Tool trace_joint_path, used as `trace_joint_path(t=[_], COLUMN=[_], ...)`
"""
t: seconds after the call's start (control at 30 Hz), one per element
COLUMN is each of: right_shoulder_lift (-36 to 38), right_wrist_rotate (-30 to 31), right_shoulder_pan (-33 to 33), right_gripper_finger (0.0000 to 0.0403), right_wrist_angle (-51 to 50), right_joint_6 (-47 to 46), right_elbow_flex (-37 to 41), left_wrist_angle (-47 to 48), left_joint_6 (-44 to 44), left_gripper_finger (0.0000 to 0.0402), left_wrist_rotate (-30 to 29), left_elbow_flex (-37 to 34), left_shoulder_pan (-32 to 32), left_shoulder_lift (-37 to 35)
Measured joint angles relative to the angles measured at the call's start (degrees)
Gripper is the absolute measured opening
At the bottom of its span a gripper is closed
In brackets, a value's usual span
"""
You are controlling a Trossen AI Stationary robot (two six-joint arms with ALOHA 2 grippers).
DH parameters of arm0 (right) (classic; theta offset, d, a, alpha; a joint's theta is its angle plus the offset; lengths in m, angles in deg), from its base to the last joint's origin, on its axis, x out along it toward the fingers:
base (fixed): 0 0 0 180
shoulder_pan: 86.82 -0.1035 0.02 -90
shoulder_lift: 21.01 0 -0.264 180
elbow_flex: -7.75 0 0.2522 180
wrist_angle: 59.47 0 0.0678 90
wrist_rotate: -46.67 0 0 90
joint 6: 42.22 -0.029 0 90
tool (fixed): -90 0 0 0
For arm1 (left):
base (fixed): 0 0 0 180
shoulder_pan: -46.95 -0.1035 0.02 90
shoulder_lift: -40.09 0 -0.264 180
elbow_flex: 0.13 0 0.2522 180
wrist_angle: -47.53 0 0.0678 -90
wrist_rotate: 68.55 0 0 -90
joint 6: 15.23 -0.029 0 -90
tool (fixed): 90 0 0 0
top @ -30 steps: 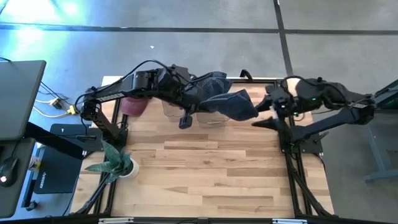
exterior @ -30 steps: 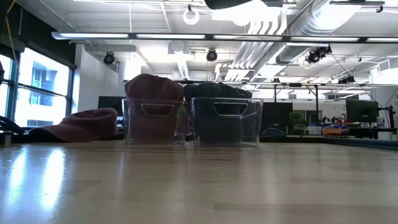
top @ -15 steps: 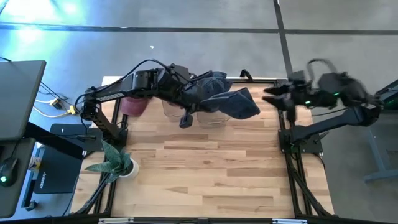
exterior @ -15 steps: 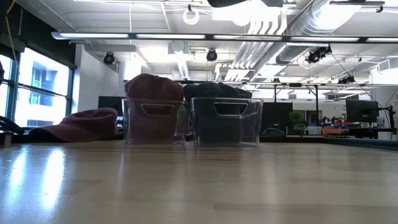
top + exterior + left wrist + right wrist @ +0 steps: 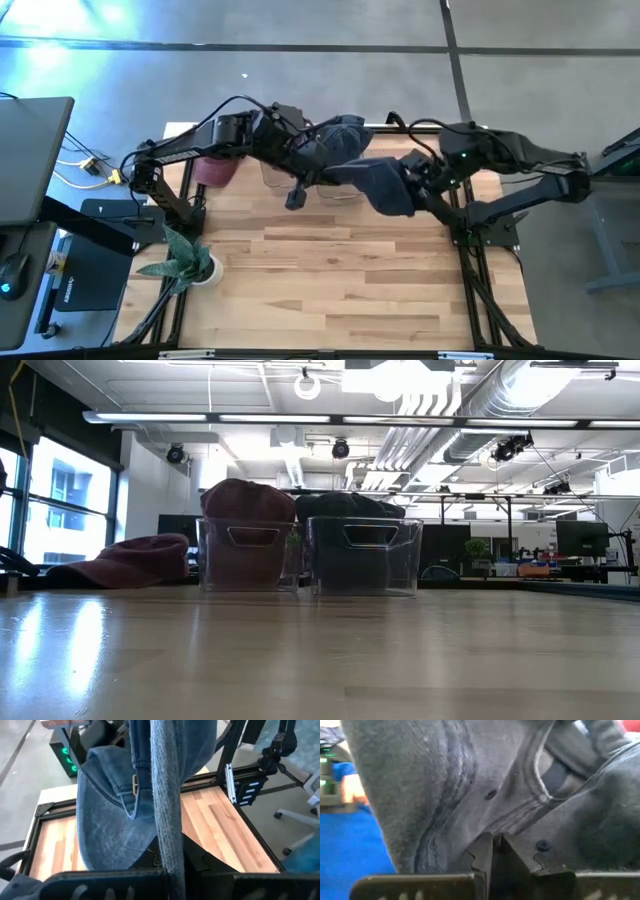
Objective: Pick & Place hat
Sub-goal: Put the blue cap into the right bin
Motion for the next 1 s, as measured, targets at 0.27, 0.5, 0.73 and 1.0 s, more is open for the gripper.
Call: trace_joint_path(t=[0.27, 0.5, 0.73, 1.0], right_shoulder_lift=[6.09, 7.62, 2.01, 3.99], right_wrist_rotate=[16.43, 17.01, 18.13, 39.77], right_shoulder_pan=[1.65, 2.31, 2.16, 2.12], right_gripper_finger=[0.0016, 0.0007, 0.0006, 0.0006], right_wrist_angle=[1.62, 4.19, -3.61, -1.62], right_joint_6=[1.94, -2.62, -0.43, 2.36], right_elbow_flex=[0.0, -0.09, 0.02, -0.02], left_wrist_angle=[-0.07, -0.09, -0.4, -1.22], left_joint_6=[-3.2, -13.2, -16.44, -16.5], left_gripper_finger=[0.0001, 0.0001, 0.0001, 0.0001], left_wrist_rotate=[2.6, 0.07, -2.74, -6.31], left_elbow_flex=[0.0, 0.0, -0.06, -0.09], left_shoulder_pan=[1.63, 4.1, 4.82, 4.67], left_shoulder_lift=[0.0, 0.0, 0.06, 0.13])
